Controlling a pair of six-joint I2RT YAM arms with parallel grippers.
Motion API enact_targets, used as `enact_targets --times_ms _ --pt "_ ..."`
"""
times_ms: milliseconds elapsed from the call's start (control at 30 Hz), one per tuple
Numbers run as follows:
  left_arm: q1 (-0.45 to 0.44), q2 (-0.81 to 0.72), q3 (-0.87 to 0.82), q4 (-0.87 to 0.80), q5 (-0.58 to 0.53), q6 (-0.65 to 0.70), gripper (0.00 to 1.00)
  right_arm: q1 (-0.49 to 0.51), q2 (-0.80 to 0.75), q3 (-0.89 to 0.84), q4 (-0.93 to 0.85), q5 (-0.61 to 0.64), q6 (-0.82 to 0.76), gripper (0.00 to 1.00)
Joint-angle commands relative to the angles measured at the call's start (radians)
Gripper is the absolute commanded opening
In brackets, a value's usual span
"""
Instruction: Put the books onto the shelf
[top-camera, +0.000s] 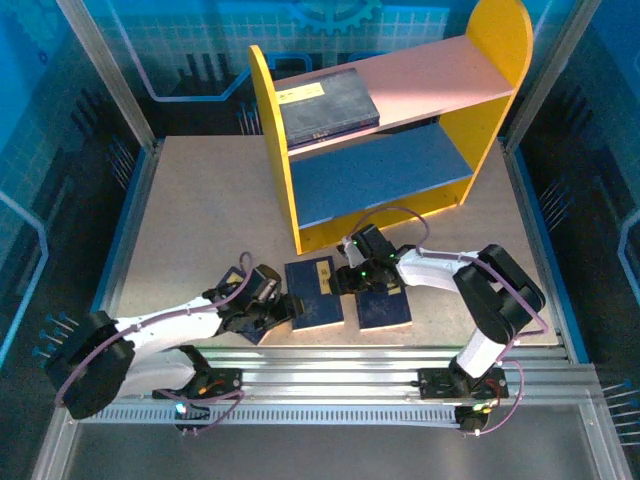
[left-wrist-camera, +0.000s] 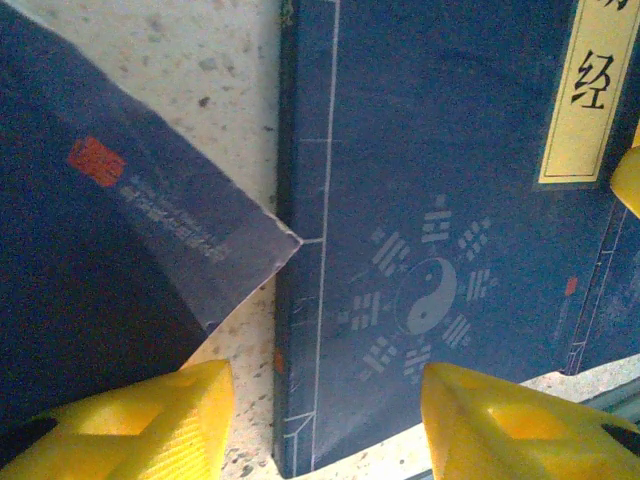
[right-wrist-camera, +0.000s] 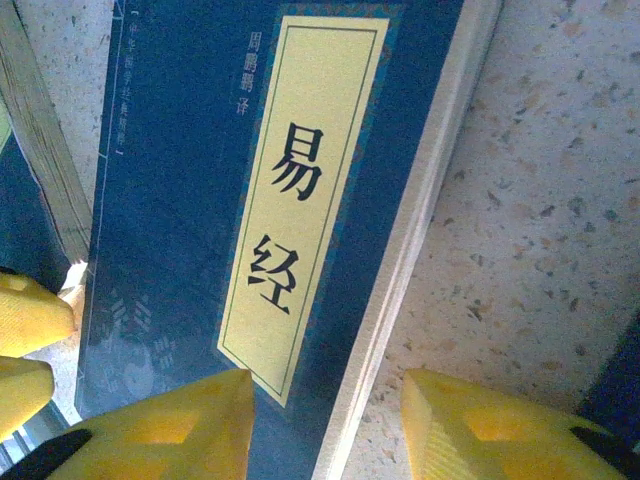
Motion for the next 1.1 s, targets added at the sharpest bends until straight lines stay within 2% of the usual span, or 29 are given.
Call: enact_targets --times_ms 0,400,667,1067 --pt "-0.008 0.040 0.012 0.009 -0.010 -0.013 0.54 0.022 0.029 0.009 -0.028 0.031 -0.020 0.44" --pt "-0.009 0.106 0.040 0.027 -0.005 -0.006 0.54 0.041 0.045 0.009 -0.044 0.054 -0.029 0.38" --pt "-0.009 0.124 0.071 -0.019 -0.039 0.009 0.55 0.044 0.038 0.010 -0.066 0.079 -0.037 0.37" --pt "-0.009 0.233 0.157 0.028 -0.002 0.066 0.56 -0.011 0.010 -0.019 -0.077 0.079 -0.058 0.35"
